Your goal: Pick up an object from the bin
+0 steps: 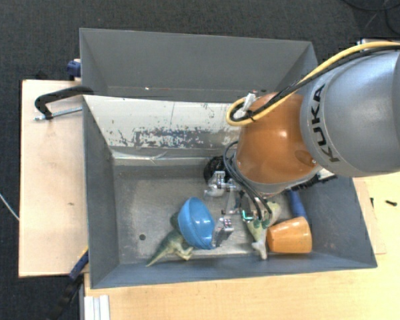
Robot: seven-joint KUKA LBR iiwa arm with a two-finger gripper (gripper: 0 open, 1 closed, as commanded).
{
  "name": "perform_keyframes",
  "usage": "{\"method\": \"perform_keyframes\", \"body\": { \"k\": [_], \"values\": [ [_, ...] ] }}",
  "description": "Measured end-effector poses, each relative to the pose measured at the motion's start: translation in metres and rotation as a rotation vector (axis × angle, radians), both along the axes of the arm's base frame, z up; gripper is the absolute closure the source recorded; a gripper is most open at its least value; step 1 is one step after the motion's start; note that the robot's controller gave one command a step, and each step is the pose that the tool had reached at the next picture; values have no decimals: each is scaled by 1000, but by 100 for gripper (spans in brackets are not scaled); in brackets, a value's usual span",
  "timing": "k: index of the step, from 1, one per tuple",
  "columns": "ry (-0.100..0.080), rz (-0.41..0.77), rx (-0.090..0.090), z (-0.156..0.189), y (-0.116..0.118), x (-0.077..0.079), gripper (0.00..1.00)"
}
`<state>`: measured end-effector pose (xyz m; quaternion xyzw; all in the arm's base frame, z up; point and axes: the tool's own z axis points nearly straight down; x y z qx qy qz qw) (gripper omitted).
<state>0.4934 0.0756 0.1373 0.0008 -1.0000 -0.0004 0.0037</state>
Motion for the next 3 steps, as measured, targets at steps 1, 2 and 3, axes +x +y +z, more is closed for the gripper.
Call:
{"method": "perform_keyframes", "body": {
  "k": [1, 2, 3],
  "values": [
    [-5, 85, 0, -61, 68, 28, 0],
    [-4, 78, -2, -55, 64, 30, 100],
    [-21, 94, 4, 60, 81, 28, 100]
  ]
}}
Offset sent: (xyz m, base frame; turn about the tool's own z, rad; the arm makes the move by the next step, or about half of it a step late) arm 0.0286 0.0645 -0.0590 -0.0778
